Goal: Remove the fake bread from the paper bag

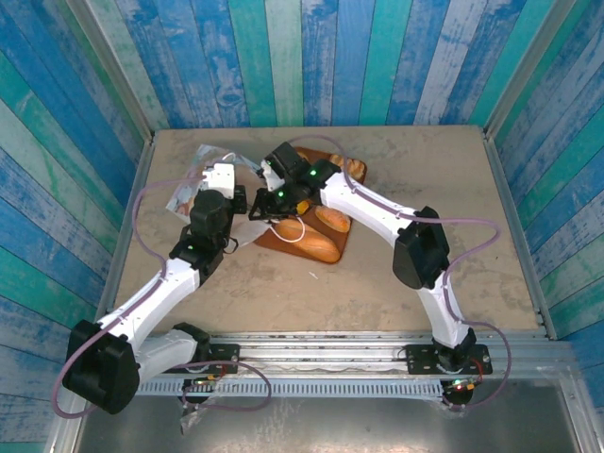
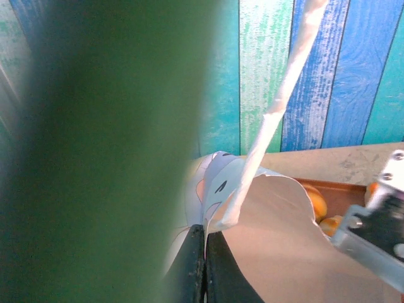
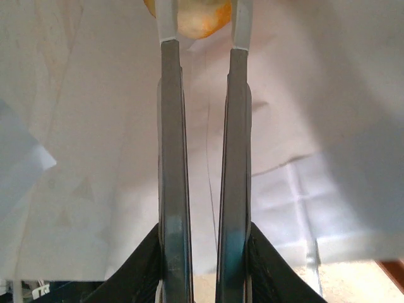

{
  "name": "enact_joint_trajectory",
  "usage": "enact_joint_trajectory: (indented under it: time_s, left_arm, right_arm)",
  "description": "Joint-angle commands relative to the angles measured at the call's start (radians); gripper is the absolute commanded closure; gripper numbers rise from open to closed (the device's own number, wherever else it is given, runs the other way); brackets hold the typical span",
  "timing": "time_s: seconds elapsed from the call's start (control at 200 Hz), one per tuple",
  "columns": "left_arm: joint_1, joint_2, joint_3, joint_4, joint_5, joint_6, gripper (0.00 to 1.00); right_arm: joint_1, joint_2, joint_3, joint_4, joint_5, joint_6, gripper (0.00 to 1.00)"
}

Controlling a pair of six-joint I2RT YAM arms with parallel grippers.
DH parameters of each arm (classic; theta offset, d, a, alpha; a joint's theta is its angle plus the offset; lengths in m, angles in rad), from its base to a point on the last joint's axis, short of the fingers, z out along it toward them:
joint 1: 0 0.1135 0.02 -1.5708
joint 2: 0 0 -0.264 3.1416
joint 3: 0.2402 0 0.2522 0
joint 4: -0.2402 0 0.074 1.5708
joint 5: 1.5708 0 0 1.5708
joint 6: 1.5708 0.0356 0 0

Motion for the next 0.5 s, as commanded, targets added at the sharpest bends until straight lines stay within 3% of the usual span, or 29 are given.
enact_joint_trajectory:
  time_s: [0.0,0.496]
  left_arm:
    - [-0.004,0.008,0.031,0.019,-0.063,-0.008,1.00]
    - [0.002,0.041,0.080,-0.027,-0.139,0.008,1.00]
  right_arm:
    - [0.005,-0.074,-0.007,-0.011,0.030,-0.044,0.99]
    - [0.006,-0.262,-0.121,-0.141,0.079,-0.119,0.99]
